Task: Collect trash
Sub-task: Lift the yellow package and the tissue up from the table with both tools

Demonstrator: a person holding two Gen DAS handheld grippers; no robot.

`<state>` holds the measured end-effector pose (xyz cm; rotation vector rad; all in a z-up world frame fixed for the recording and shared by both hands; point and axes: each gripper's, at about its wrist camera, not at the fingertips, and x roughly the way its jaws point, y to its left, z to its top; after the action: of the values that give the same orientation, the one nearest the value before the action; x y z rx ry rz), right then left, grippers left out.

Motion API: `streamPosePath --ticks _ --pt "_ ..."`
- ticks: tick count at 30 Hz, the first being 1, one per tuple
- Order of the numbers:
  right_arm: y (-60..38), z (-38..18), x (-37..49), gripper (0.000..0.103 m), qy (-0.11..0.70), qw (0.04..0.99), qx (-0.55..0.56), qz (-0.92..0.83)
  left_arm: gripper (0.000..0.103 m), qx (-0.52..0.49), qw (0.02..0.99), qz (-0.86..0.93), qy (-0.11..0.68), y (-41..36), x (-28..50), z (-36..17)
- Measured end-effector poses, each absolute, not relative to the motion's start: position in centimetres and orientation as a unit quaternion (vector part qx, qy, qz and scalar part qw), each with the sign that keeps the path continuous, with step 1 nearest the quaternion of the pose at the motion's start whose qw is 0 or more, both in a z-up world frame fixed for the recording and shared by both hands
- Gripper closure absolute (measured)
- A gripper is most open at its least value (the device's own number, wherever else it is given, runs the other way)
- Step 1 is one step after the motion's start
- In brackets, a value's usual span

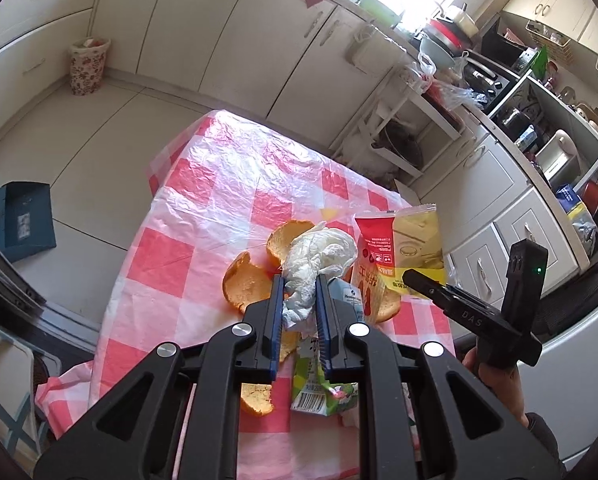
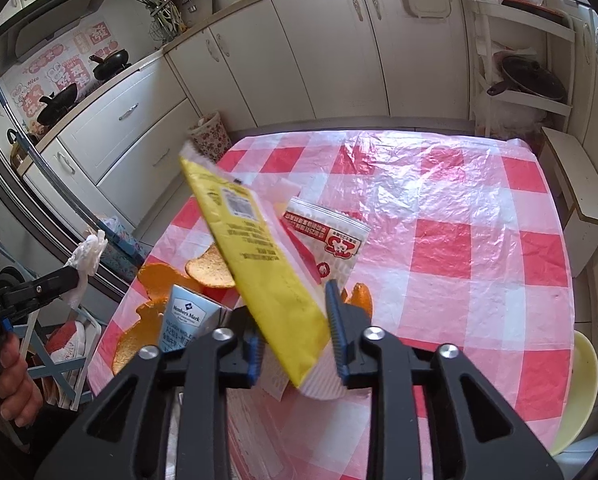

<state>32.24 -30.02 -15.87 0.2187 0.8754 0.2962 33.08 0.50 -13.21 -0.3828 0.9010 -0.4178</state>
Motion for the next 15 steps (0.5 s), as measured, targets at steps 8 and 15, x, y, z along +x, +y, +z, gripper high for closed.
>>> streamPosePath --ticks 8,15 --pt "-29.8 -15.1 31.7 0.098 0.404 0.895 0.104 0.159 0.09 -0.177 0.866 -0.206 0.419 0.2 32.8 -12.8" --pt "-30.9 -14.2 31.0 0.098 0.392 0.894 0.133 0.17 0.09 -0.169 0.872 -0.215 0.406 -0.5 32.3 -12.4"
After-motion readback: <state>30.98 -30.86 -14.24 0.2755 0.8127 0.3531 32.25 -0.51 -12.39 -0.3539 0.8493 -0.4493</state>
